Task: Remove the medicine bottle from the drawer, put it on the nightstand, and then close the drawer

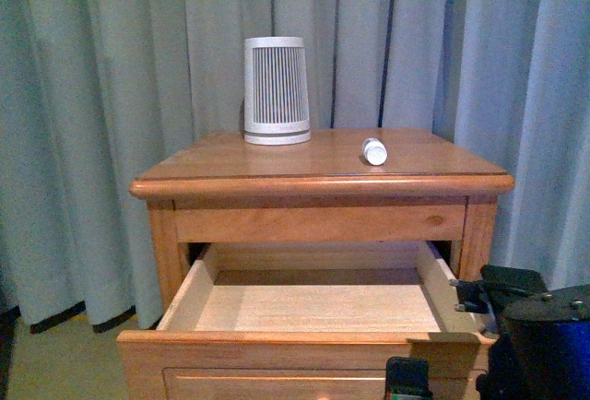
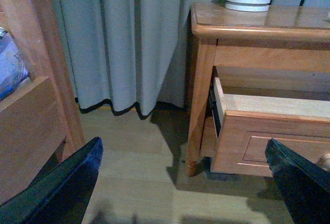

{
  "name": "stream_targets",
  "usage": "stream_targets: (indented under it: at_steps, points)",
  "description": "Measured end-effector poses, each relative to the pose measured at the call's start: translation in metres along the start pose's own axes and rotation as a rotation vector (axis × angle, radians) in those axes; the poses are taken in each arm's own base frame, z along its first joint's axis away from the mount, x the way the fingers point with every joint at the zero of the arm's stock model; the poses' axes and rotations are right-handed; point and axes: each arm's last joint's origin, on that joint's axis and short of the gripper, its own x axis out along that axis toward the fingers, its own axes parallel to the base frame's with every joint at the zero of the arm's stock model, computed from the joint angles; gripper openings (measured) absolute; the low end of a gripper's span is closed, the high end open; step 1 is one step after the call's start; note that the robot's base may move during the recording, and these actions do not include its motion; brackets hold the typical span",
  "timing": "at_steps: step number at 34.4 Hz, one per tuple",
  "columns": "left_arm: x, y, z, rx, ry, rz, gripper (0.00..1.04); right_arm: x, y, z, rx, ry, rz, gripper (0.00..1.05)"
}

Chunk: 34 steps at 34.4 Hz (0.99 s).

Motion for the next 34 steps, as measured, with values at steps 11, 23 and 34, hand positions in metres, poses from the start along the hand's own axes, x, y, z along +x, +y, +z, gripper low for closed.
stream_targets:
  at_steps: [11,23,34]
  points:
    - [0.0,0.0,0.0,0.0,0.0,0.0,0.98,0.059,0.008,0.01,-0.041,-0.056,-0.003,0.98]
    - [0.0,0.0,0.0,0.0,0.0,0.0,0.98,0.14,0.01,0.072,-0.088,-0.096,-0.033,0.98]
    - [0.0,0.0,0.0,0.0,0.0,0.0,0.98,0.155,0.006,0.096,-0.134,-0.115,-0.06,0.98]
